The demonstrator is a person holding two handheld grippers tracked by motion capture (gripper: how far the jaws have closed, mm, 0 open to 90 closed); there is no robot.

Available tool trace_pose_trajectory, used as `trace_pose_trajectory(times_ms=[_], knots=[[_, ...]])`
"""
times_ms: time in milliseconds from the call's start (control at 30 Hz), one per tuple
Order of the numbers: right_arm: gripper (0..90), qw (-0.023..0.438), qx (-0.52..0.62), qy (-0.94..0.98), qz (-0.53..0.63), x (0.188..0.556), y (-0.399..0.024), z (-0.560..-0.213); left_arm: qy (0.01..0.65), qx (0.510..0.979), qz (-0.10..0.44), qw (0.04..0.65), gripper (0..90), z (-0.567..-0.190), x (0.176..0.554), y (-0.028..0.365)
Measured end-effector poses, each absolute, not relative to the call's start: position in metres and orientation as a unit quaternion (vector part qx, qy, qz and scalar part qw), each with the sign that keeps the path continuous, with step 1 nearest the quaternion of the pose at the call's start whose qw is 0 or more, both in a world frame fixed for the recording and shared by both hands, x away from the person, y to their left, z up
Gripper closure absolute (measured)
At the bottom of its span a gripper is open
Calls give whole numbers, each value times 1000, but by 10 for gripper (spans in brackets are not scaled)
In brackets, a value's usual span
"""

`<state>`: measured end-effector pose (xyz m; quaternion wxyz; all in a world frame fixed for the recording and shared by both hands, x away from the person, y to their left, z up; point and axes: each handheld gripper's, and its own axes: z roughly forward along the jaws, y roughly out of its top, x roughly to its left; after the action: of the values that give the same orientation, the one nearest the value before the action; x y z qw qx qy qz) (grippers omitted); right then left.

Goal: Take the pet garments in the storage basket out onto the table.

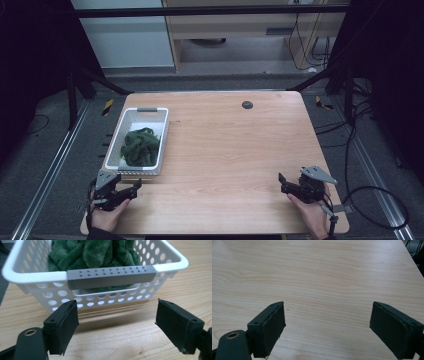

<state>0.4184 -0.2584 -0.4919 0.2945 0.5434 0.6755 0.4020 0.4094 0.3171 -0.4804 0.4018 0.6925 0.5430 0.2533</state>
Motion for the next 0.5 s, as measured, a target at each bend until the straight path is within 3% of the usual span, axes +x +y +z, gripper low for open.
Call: trace_pose_trajectory(times_ms=[500], knots=[[138,299,532,673,419,408,-264,-492,542,680,267,416,187,-466,402,320]])
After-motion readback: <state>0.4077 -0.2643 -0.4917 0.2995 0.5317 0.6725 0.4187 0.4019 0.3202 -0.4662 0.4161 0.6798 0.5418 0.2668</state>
